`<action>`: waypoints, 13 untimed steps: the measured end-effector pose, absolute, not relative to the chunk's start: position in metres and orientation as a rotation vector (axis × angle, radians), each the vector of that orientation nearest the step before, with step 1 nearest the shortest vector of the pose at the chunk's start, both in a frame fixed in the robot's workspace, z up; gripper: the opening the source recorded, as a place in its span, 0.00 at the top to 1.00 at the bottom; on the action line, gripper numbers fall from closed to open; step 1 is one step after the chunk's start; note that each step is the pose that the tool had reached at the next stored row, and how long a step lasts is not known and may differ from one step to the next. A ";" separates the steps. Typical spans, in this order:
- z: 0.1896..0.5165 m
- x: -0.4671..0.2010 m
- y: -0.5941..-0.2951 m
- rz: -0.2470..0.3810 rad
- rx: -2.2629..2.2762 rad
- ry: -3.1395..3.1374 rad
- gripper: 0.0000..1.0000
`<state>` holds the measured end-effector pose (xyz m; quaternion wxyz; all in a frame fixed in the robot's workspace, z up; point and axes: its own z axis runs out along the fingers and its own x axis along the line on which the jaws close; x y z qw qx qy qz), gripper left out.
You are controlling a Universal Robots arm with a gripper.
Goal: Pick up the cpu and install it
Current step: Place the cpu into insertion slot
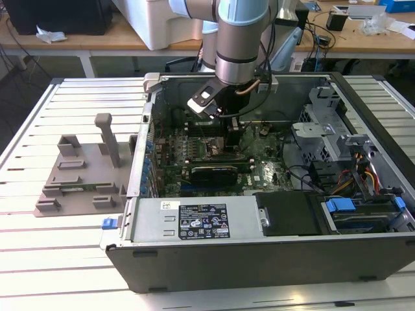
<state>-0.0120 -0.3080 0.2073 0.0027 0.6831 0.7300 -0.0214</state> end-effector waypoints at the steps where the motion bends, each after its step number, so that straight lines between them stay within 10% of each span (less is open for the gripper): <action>1: 0.206 -0.012 -0.308 -0.067 2.142 2.290 0.45; 13: 0.200 -0.019 -0.308 -0.067 2.186 2.249 0.45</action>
